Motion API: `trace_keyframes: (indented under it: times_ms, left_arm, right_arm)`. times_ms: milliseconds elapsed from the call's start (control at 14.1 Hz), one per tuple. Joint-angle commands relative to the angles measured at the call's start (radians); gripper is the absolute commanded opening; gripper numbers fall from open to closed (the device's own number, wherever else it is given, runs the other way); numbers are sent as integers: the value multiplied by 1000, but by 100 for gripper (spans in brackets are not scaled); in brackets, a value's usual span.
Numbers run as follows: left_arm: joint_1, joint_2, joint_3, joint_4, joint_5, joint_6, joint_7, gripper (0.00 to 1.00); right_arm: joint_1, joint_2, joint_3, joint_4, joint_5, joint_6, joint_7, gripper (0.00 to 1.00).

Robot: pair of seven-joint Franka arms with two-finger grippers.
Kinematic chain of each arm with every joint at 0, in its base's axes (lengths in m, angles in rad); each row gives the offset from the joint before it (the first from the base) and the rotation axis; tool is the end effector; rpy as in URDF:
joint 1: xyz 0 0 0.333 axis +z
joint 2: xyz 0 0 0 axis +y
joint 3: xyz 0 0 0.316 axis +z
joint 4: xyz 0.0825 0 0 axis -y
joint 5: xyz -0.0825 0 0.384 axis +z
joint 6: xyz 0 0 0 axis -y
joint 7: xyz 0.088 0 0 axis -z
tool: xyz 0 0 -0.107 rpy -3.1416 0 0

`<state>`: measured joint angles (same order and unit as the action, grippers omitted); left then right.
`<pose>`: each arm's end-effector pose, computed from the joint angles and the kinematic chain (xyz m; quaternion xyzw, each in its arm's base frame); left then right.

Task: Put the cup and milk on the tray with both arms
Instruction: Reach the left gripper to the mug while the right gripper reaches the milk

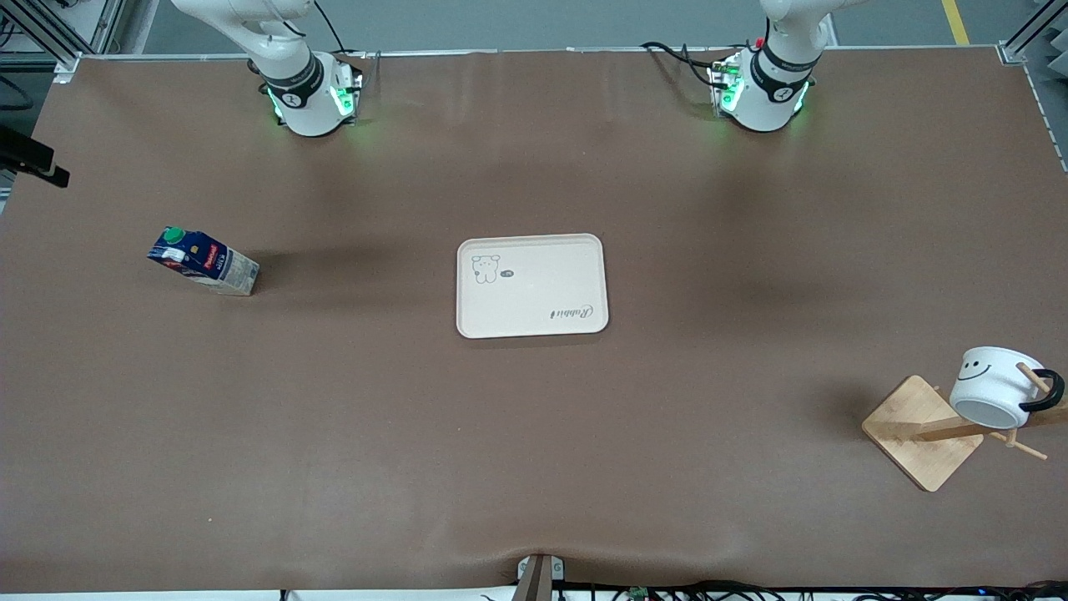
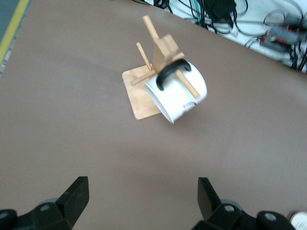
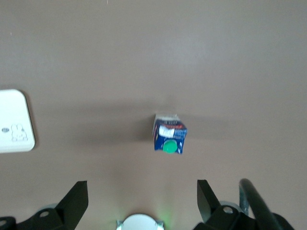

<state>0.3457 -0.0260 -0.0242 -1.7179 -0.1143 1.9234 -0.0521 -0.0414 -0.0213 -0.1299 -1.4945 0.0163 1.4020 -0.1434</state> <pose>0.5488 0.1742 0.6030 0.9720 0.1973 0.1217 0.0392 0.5225 -0.0893 0.6571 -0.9992 0.0128 0.0338 0.0149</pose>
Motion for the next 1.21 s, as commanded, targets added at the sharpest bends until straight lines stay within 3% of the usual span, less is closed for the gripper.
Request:
trace_keyframes:
  times_ms: [0,355,853,1137]
  left_arm:
    - [19,-44,-10,-155,-82,175,1,100]
    - [13,-39,-36,-311,-94,440,23,100]
    - [4,18,-46,-434,-171,716,239,100]
    - [6,58,-85,-448,-226,813,287,87]
  right_arm:
    - [-37,14,9,23,19,40,8,100]
    - [6,84,16,25,-15,29,7,100]
    - [-35,146,10,23,-28,31,-2,100]
    - [-90,225,10,23,52,41,4,100]
